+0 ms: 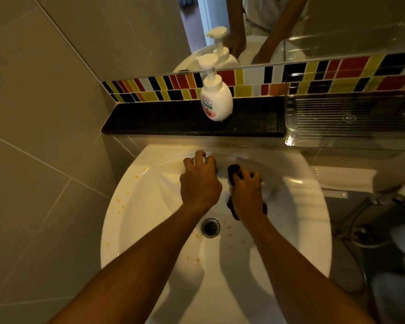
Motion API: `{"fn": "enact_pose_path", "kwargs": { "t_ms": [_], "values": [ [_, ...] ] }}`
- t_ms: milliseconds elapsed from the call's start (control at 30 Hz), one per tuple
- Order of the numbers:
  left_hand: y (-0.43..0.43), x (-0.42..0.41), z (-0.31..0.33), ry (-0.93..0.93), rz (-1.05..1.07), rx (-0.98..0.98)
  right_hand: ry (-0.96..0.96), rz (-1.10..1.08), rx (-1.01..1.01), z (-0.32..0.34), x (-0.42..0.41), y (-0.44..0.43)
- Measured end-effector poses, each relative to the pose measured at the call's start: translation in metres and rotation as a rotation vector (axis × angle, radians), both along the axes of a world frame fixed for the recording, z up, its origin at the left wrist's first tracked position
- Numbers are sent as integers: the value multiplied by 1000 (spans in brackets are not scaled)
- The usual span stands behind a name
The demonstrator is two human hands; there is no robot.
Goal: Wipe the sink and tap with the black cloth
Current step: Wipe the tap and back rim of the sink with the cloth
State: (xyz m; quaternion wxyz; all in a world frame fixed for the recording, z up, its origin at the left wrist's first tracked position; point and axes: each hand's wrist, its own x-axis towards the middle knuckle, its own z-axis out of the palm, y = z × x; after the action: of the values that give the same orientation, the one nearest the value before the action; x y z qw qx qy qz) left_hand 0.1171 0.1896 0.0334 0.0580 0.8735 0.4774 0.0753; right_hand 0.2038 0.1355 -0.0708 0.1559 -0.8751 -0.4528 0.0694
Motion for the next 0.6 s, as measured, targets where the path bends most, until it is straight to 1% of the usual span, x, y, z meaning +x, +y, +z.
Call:
{"fn": "enact_pose_path", "kwargs": {
  "t_ms": [133,200,267,300,333,367,400,433,467,500,533,600],
  "values": [
    [-2,0,2,-19,9,-21,15,66,-6,2,-19,2],
    [-3,0,3,-46,19,-41,30,165,96,-1,-31,5],
    [-2,-1,4,-25,3,-22,113,298,203,1,-43,1],
    [-1,-2,3,-13,-10,-12,170,359,206,0,-48,-5],
    [0,-2,2,-10,-18,-7,268,413,133,-1,-52,-14],
    [0,-2,2,-13,-21,-6,377,418,65,-5,-55,-25],
    [0,-2,2,-20,-21,-9,489,374,52,-11,-57,-37],
    [1,-2,1,-29,-18,-12,545,275,134,-15,-60,-50],
    [2,-2,1,-33,-15,-13,592,163,222,-13,-62,-61],
    [2,-2,2,-31,-18,-16,599,59,304,-12,-61,-67],
    [2,-3,3,-29,-26,-27,615,-24,356,-9,-59,-72],
    [2,-5,6,-39,-47,-83,726,-127,406,-3,-46,-78]
  ]
}}
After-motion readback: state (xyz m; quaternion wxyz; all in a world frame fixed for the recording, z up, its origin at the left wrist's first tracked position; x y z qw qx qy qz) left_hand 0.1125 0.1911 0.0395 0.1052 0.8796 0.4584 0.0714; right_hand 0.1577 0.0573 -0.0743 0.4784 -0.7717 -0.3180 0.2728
